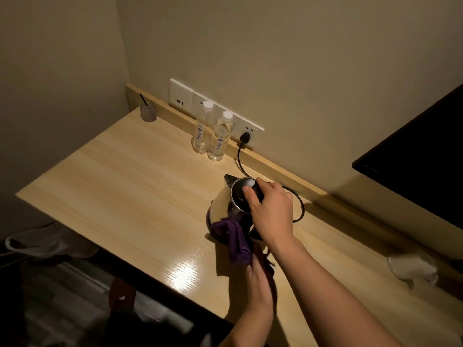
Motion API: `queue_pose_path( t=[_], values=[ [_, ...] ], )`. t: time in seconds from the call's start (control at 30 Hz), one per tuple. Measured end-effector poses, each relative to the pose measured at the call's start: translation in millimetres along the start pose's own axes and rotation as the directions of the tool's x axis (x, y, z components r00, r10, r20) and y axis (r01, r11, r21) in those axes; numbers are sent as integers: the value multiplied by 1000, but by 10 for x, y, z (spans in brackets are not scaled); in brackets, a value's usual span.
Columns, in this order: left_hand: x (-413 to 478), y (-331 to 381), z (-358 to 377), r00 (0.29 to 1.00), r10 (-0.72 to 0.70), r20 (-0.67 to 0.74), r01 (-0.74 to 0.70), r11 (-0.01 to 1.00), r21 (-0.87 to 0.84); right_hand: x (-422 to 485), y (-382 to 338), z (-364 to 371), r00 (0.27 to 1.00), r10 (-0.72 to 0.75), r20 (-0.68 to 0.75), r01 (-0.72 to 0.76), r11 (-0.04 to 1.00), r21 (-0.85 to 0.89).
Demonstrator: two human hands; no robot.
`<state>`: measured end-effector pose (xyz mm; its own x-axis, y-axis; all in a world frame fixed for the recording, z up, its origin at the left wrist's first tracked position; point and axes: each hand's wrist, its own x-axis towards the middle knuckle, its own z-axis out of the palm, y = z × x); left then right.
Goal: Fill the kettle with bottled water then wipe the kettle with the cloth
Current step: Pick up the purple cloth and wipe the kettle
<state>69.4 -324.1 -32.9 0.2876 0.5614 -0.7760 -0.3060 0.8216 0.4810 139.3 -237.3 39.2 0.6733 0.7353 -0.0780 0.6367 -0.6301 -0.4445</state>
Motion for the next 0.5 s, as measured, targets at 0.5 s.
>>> queue_pose_path(
  t=[0.5],
  values=[
    [-539,2091,-1199,920,-73,386,171,959,-226,-579,-437,3,988,-106,-115,143,911,388]
  ],
)
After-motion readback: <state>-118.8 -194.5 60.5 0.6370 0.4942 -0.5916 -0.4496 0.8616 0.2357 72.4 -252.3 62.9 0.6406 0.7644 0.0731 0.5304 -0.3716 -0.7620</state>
